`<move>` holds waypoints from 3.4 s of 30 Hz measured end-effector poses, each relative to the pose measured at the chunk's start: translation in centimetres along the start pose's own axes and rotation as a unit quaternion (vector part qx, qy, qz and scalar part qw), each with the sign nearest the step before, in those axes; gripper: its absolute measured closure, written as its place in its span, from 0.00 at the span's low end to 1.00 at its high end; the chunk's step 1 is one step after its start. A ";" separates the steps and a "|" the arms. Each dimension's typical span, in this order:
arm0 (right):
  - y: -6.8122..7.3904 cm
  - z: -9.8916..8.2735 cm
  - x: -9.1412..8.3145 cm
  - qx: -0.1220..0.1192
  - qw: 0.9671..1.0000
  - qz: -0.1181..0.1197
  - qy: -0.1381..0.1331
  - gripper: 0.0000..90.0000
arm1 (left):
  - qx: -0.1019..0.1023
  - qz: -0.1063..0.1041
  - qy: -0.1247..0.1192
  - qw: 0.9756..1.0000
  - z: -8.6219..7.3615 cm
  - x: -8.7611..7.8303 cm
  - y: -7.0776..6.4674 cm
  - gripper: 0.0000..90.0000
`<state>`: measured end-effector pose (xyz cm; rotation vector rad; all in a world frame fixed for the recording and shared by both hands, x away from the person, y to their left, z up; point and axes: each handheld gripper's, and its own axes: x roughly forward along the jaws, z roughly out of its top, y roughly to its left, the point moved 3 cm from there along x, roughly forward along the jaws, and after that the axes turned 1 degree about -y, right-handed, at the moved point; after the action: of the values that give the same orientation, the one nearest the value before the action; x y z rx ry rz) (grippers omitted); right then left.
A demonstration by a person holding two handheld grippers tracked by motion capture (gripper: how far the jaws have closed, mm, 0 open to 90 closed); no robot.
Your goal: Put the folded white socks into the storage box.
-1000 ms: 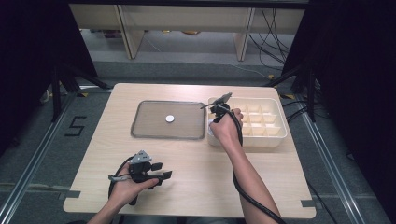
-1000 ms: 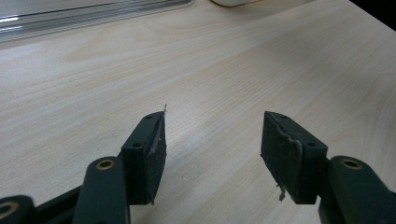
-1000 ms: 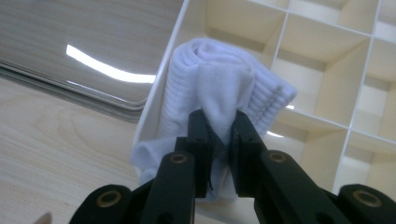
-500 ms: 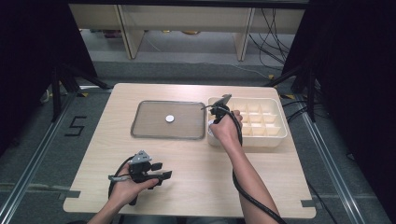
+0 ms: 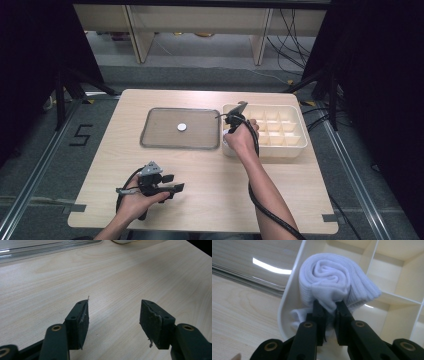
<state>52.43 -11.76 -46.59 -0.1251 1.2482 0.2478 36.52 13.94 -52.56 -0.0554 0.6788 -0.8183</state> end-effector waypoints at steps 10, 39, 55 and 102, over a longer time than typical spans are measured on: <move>-0.1 -0.1 0.3 0.000 1.000 0.005 0.006 0.91 | 0.001 -0.001 0.000 1.000 0.0 0.0 0.0 0.44; -1.3 -0.2 -1.0 0.026 0.998 0.052 -0.012 0.73 | 0.003 0.000 -0.002 1.000 -0.1 0.0 0.0 0.44; -1.4 1.2 -2.3 0.004 0.995 0.051 -0.082 0.66 | 0.002 -0.002 0.000 1.000 -0.1 0.0 -0.1 0.44; -1.2 -0.1 -1.4 -0.008 0.996 0.037 -0.084 0.77 | 0.004 -0.002 -0.001 1.000 0.0 0.0 -0.1 0.44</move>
<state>52.23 -13.09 -45.33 -0.0711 1.0849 0.3262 36.42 13.87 -52.53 -0.0497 0.6725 -0.8249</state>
